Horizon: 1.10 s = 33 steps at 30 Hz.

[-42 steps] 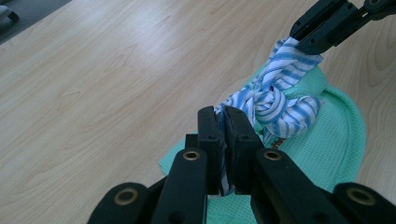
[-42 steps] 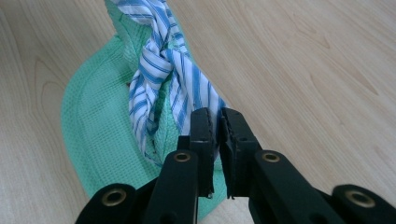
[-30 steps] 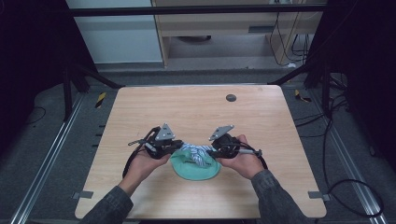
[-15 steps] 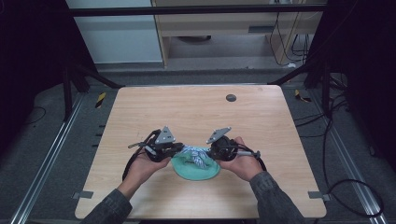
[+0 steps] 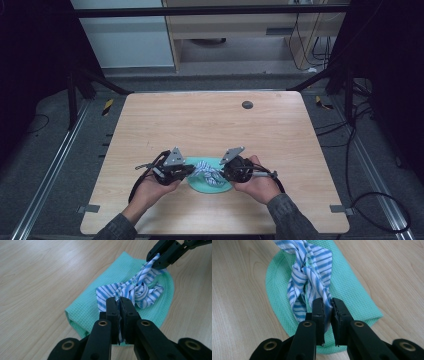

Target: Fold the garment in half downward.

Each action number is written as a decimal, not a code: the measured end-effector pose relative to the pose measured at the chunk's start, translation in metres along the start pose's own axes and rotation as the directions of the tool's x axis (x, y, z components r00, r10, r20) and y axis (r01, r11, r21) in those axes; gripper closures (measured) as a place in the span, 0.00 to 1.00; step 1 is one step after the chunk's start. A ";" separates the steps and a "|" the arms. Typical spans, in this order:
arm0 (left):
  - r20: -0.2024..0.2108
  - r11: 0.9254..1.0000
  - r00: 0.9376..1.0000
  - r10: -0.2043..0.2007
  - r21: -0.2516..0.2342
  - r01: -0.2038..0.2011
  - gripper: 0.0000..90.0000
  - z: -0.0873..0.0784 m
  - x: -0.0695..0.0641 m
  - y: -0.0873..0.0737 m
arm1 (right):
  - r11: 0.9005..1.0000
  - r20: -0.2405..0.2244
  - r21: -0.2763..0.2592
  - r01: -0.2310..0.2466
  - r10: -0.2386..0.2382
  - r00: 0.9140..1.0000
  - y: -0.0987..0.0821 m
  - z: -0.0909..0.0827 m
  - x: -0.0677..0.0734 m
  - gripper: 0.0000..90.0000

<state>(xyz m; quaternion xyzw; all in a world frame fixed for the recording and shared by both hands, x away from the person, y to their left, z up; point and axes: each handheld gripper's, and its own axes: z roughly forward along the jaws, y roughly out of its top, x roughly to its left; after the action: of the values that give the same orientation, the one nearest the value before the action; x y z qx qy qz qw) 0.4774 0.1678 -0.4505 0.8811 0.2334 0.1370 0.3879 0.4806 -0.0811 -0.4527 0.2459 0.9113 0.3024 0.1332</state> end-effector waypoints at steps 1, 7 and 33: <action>0.003 1.000 1.000 0.006 0.003 -0.006 0.96 0.000 -0.001 -0.001 | 1.000 0.000 -0.002 -0.002 0.002 1.000 -0.001 0.000 0.002 0.90; 0.022 1.000 1.000 0.011 0.015 -0.011 0.96 0.000 -0.007 -0.012 | 1.000 -0.017 -0.008 -0.006 0.006 1.000 -0.007 -0.001 0.010 0.85; 0.026 0.999 0.999 0.042 0.029 -0.043 0.96 0.000 -0.022 -0.035 | 1.000 -0.056 -0.019 0.021 -0.022 0.998 -0.021 0.001 0.027 0.94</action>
<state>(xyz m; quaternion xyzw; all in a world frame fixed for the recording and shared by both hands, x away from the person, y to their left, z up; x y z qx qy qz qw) 0.4482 0.1765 -0.4778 0.8931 0.2115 0.1305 0.3749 0.4501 -0.0808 -0.4692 0.2260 0.9144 0.3163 0.1129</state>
